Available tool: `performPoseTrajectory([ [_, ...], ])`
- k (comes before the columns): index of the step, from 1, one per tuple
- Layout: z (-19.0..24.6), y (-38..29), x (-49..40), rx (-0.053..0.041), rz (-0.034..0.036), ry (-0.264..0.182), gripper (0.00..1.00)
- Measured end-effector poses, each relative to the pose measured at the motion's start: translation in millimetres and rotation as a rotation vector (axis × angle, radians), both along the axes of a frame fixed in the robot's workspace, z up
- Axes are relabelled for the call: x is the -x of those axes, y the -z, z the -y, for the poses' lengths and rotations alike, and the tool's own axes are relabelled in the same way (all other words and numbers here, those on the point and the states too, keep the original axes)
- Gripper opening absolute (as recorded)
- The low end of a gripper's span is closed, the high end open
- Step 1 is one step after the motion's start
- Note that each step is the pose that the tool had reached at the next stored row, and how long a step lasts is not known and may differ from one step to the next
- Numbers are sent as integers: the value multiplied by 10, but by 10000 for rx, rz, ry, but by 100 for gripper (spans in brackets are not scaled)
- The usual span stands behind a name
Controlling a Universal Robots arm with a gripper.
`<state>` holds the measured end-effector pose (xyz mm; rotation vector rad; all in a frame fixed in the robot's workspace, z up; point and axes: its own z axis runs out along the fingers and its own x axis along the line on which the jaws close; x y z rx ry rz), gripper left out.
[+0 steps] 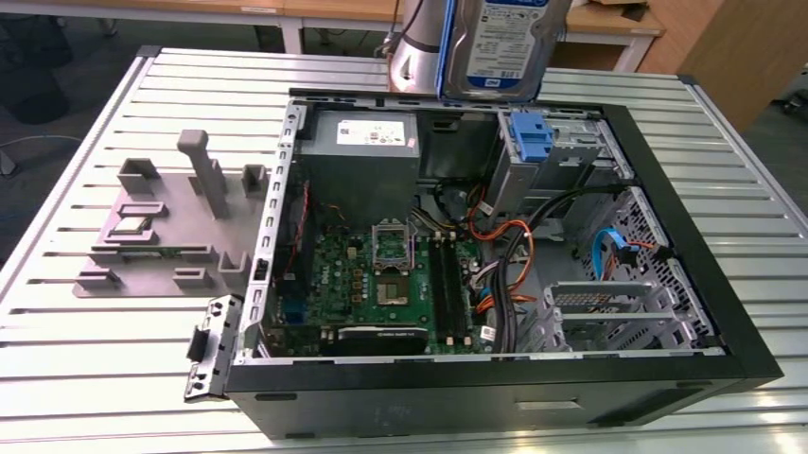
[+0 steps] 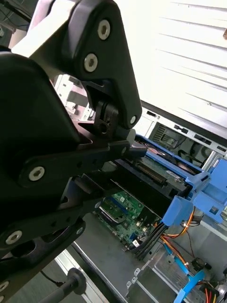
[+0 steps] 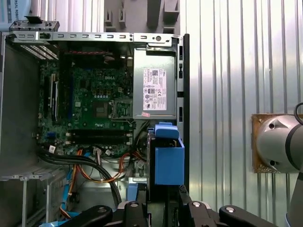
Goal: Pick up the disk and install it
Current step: 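Pick up the disk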
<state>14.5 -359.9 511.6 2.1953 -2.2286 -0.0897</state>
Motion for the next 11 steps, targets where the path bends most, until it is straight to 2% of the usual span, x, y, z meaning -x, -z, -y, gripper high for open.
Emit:
performPoseTrajectory([
  [11,150,0,0,1,0,0,35],
])
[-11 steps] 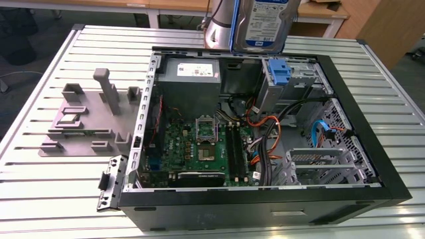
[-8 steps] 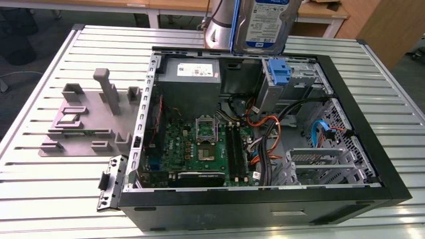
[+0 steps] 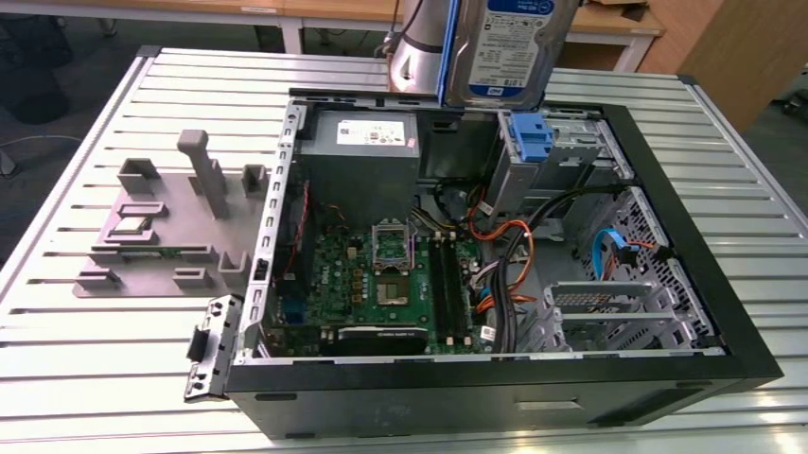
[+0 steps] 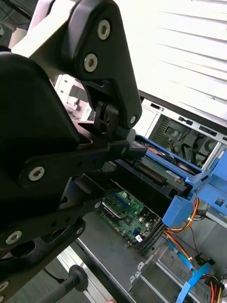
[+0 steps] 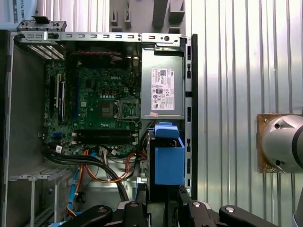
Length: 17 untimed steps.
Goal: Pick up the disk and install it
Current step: 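Pick up the disk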
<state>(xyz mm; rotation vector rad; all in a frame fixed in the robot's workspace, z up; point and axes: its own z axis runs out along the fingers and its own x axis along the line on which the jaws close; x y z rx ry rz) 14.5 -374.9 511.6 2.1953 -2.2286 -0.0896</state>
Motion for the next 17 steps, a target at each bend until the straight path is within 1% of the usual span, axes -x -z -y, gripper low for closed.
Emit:
performPoseTrajectory([
  [17,229,0,0,0,0,0,35],
])
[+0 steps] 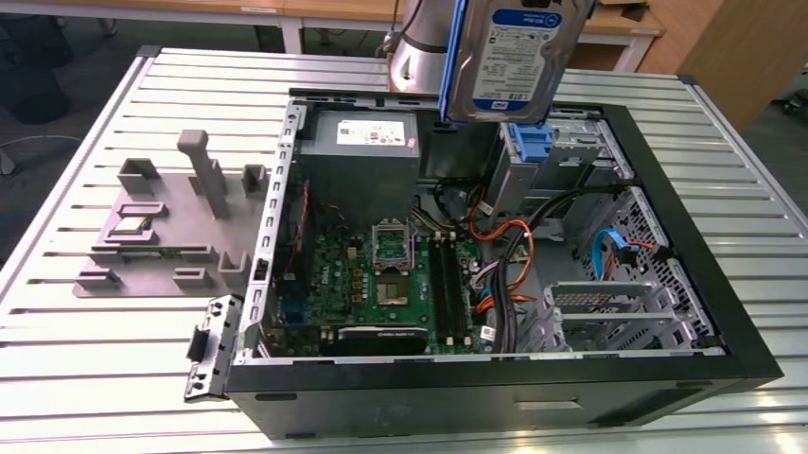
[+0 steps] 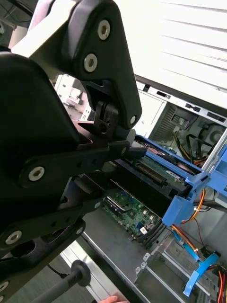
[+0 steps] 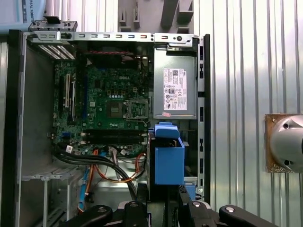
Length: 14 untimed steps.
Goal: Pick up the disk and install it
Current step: 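Pick up the disk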
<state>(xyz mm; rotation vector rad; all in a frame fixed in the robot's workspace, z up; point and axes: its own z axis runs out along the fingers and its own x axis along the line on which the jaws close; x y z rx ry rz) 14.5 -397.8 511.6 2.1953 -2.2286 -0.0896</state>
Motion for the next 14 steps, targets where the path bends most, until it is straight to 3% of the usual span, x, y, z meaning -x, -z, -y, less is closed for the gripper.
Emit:
performPoseTrajectory([
  [14,200,0,0,-1,0,0,35],
])
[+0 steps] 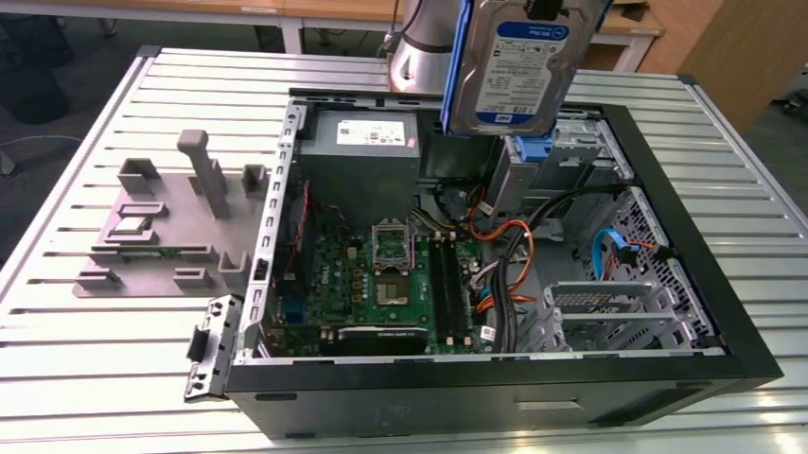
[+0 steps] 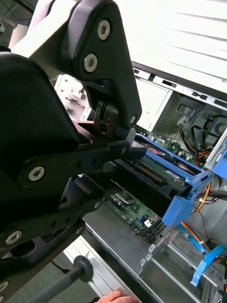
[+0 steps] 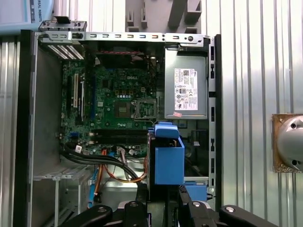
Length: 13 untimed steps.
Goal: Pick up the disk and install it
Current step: 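Pick up the disk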
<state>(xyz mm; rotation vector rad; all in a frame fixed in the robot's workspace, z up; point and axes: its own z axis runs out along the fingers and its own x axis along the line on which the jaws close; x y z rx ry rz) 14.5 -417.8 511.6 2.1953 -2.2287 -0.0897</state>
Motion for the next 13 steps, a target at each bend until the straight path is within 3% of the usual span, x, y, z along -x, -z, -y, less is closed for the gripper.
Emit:
performPoseTrajectory([
  [13,175,0,0,1,0,0,35],
])
